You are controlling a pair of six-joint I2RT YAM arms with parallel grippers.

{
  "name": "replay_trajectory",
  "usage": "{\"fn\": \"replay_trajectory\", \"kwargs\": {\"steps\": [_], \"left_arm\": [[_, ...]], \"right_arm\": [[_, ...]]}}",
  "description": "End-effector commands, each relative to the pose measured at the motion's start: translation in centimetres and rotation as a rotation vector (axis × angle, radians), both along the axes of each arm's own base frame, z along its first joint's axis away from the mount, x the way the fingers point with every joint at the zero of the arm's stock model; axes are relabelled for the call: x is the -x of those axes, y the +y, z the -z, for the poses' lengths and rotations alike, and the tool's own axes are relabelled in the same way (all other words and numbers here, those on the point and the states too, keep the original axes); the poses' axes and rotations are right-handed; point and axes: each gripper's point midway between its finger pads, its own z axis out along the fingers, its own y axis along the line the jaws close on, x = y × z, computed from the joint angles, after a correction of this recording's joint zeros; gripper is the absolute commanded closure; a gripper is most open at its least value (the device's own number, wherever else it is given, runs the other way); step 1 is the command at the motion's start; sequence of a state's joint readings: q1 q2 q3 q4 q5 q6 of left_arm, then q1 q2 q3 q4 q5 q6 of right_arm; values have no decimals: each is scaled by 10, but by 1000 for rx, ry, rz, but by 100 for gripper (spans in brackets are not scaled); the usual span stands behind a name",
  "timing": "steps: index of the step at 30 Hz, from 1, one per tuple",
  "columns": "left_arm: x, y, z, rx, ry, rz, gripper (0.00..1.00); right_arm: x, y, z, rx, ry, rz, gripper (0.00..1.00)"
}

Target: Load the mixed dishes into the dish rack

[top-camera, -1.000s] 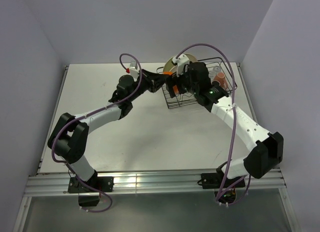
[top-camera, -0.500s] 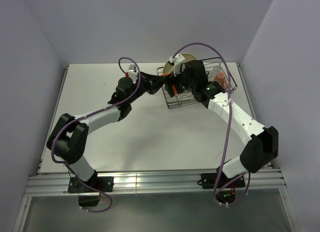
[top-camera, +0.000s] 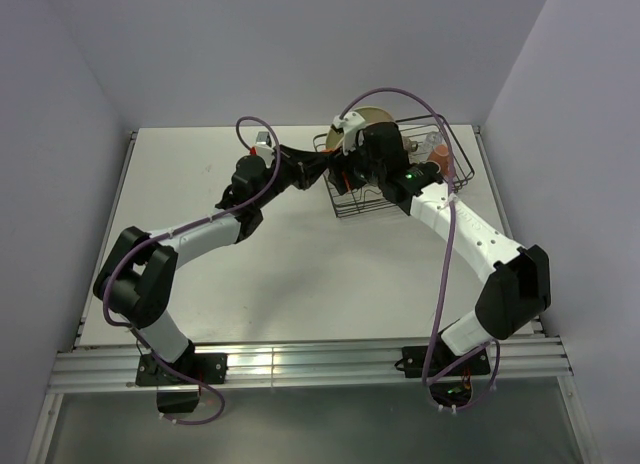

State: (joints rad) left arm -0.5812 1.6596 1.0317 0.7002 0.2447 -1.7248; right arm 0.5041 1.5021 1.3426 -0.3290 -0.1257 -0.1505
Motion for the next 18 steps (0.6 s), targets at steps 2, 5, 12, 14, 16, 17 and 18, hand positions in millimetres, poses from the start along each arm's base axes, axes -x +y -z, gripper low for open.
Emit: {"fn": "replay_trajectory", "kwargs": {"steps": [2,5,12,14,16,17,18], "left_arm": [[13,9,-53,116,-123,14,98],[13,7,-49,117,-111,19,93],[11,4,-43,111,-90,29,68],[10,3,-38,89,-76,29,58],[10,3,-37,76,-68,26,52],[9,4,-36,68,-70,23,47],[10,4,-36,64,-69,23,46]], "right_arm": [[-13,-8,-20,-14,-53,60,43],[-13,-8,-21,-21,-67,61,48],[-14,-10,-21,-28,-77,73,53],[-15,-10,-22,-34,-80,78,53],[-15,-10,-21,-35,-80,80,55],[-16,-10,-22,-36,-84,81,55],[-16,-10,-23,-37,-86,83,55]]}}
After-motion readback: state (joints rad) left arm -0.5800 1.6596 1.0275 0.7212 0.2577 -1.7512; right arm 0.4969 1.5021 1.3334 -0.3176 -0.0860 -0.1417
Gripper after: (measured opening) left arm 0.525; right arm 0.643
